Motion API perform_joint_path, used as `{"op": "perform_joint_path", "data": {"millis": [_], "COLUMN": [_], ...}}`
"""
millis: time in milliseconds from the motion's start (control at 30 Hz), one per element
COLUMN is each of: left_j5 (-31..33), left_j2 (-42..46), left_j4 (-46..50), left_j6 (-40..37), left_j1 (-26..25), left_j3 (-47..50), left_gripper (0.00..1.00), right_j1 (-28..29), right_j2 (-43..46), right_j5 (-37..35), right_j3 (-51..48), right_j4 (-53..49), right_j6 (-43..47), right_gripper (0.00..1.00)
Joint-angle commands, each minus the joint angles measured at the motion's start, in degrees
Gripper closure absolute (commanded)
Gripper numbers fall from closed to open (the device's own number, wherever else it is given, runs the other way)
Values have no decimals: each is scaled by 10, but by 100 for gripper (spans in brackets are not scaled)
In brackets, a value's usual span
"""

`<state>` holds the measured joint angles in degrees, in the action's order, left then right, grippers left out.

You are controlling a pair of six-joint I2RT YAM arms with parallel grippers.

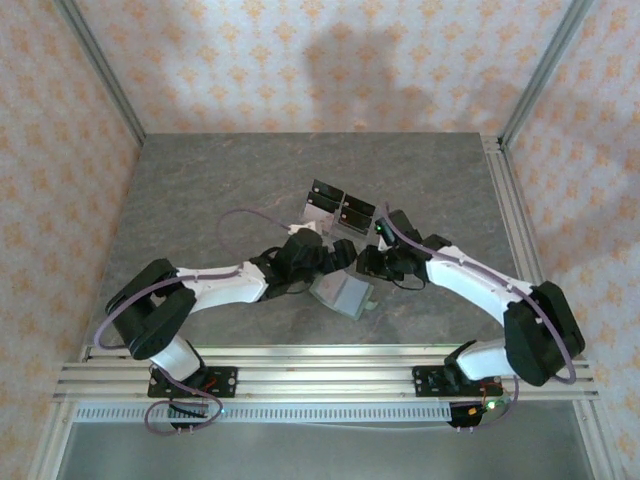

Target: Put the credit cards into the card holder

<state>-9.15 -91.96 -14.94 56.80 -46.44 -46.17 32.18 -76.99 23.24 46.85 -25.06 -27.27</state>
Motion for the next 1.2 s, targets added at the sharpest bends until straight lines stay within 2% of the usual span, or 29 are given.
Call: {"op": "perform_joint_path", "data": {"millis": [0, 133, 233, 433, 633, 767, 833, 967, 1167], "left_j5": [34, 49, 55, 61, 82, 98, 105, 114, 124], "left_j2": [-5, -11, -10, -4, 8, 25, 37, 79, 147], "left_j4": [-8, 3, 4, 9, 33, 67, 81, 99, 140], "left_j6": [10, 10, 13, 8, -6, -17, -19, -25, -49], "left_j1": [-29, -50, -53, -54, -53, -46, -37, -6, 37], "left_j3": [-30, -41, -34, -25, -29, -27, -18, 21, 67], "left_gripper": [0, 0, 0, 0, 0, 0, 0, 0, 0], "right_j1": [-6, -6, -6, -6, -5, -4, -4, -5, -4], "right_j2": [30, 58, 88, 126, 95, 41, 21, -16, -85], "right_j5": [-40, -36, -41, -19, 44, 75, 82, 78, 89], "right_j3": [-22, -56, -94, -150, -186, -179, -165, -119, -38], "right_j4": [-32, -52, -61, -61, 41, 114, 129, 132, 115], "right_j6": [-4, -7, -22, -42, -83, -103, -104, -89, -51], "right_gripper": [66, 55, 52, 52, 53, 58, 66, 85, 97]}}
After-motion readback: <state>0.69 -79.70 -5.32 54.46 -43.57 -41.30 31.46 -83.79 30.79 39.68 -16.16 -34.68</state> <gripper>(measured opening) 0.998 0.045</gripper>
